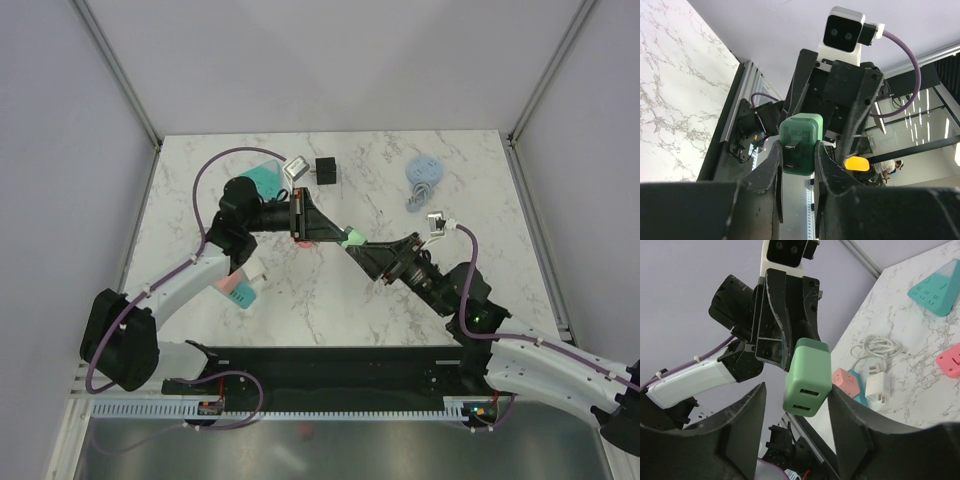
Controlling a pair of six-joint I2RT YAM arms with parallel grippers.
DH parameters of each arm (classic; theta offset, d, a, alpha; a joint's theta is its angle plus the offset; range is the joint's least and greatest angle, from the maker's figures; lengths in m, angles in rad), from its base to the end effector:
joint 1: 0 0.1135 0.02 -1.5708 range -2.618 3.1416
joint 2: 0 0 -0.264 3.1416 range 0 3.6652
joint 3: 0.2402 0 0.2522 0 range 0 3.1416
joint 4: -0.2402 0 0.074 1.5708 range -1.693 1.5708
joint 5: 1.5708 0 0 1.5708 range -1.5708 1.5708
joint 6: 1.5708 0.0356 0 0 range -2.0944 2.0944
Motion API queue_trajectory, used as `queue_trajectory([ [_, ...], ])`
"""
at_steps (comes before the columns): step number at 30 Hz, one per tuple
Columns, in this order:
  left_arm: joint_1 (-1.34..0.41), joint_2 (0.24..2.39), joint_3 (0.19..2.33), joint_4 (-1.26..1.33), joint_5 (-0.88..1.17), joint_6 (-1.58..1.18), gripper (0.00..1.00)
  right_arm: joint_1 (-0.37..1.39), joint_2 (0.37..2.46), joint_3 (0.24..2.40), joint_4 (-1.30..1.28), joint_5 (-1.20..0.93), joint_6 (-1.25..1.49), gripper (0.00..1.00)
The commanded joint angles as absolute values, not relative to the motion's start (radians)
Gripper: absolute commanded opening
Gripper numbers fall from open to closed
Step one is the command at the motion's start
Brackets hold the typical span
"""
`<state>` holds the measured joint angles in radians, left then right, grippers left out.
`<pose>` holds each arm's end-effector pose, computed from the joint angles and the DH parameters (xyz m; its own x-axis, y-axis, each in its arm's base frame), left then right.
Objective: Insert the plug
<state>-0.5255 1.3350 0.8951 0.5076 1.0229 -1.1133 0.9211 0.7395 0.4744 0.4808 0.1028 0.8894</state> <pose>0.2424 -0.1757 0.3264 -0.8696 -0.0360 -0.4925 0.4934 -0.0201 -0.8696 0.1142 0.1443 0.3086 -0.4865 0.6367 -0.5982 -0.5613 0.2969 0.7725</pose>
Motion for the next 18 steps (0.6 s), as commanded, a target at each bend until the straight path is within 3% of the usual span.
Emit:
queue_trajectory([
  [1, -0.532, 1.295, 0.899, 0.578, 1.015, -1.149, 0.02, 0.914, 0.761, 0.505, 0.548, 0.118, 0.902, 0.58],
  [4, -0.537, 1.281, 0.888, 0.594, 1.014, -1.158, 0.02, 0.913, 0.773, 0.508, 0.569, 0.135, 0.899, 0.47],
  [6, -0.537, 1.278, 0.884, 0.598, 1.015, -1.161, 0.03, 0.910, 0.778, 0.502, 0.604, 0.144, 0.896, 0.27],
  [7, -0.537, 1.276, 0.881, 0.595, 1.014, -1.160, 0.12, 0.911, 0.784, 0.503, 0.615, 0.144, 0.893, 0.20],
  [8, -0.537, 1.275, 0.885, 0.582, 1.008, -1.149, 0.23, 0.911, 0.785, 0.512, 0.618, 0.150, 0.878, 0.03],
  [9, -0.538, 1.269, 0.894, 0.536, 0.999, -1.123, 0.50, 0.908, 0.787, 0.520, 0.594, 0.161, 0.870, 0.00],
  [11, -0.537, 1.252, 0.948, 0.338, 0.956, -0.975, 0.70, 0.901, 0.787, 0.560, 0.539, 0.178, 0.827, 0.00],
  [18, -0.451, 1.281, 1.089, -0.032, 0.916, -0.713, 0.86, 0.767, 0.793, 0.716, 0.059, 0.247, 0.652, 0.00],
])
